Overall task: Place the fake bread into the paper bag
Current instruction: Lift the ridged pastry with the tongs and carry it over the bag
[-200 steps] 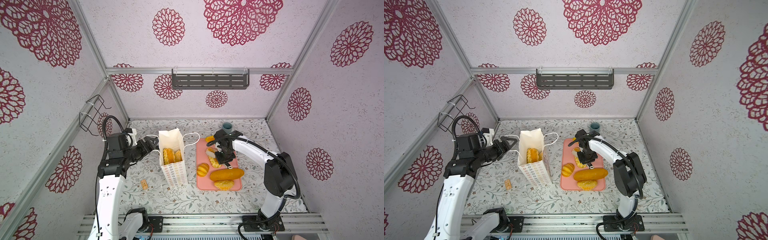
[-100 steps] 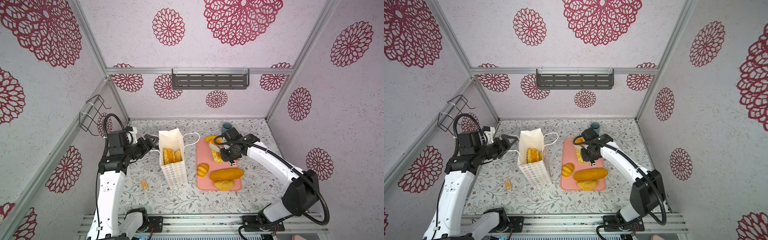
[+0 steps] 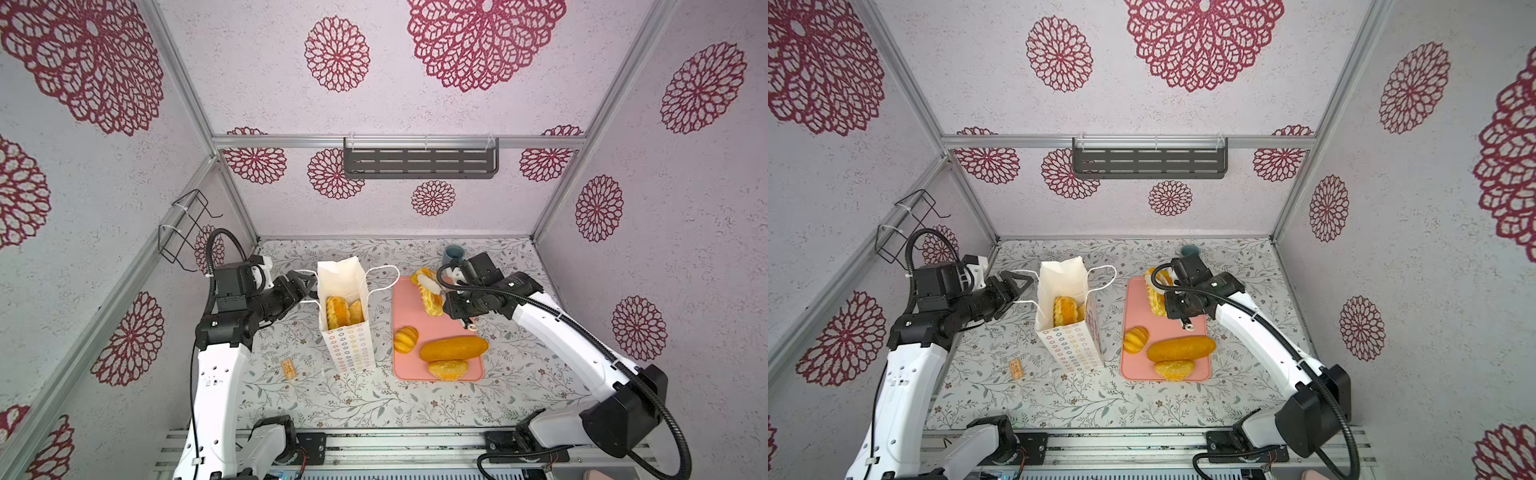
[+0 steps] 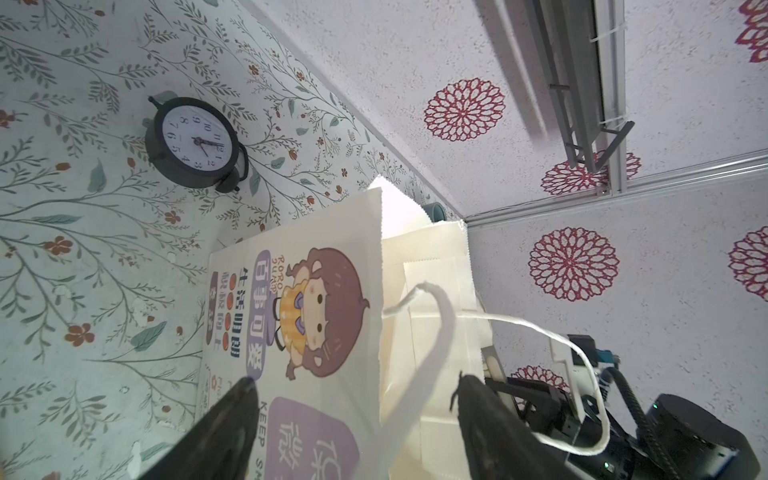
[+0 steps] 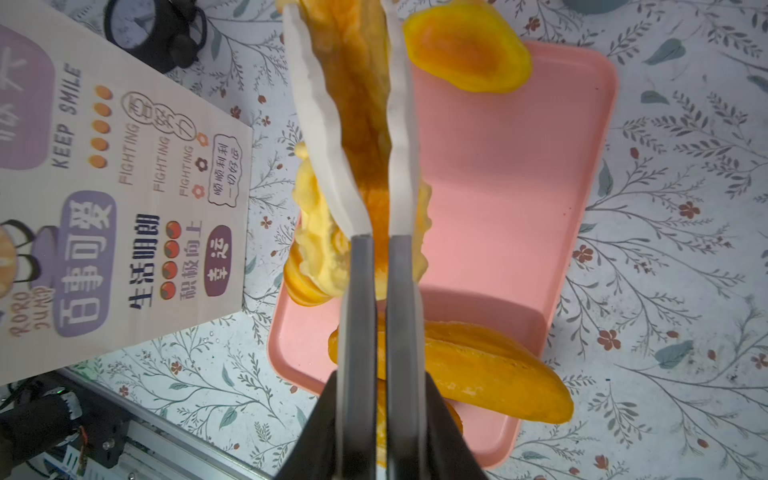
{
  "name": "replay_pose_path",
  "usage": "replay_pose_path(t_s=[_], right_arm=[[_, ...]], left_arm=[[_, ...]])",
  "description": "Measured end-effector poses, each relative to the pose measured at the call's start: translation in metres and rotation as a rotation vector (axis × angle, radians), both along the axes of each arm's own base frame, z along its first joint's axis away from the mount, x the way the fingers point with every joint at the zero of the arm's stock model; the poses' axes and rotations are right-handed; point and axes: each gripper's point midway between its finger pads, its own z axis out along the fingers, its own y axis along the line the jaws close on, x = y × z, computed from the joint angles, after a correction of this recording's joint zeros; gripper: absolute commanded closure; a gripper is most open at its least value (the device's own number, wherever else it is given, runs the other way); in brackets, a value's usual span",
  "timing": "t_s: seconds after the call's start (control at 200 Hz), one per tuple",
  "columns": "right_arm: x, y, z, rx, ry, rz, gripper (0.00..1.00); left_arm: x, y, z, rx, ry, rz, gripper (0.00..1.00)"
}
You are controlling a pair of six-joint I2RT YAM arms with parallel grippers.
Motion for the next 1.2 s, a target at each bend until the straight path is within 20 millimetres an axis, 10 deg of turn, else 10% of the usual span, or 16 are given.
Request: replay_pose_path(t_s=[0.44,1.201], right_arm=[[-0.010,0.016,0.085,0.221,-0.125,0.040,0.80],[-0.041,0.092,0.208,0.709,-0.249,0.308,0.80]], left_arm=[[-0.004,0.002,0.008,0.010,-0.019,0.017,0.24],[-0.008,0.001,0.009,-0.009,-0.024,0.026,0.73]])
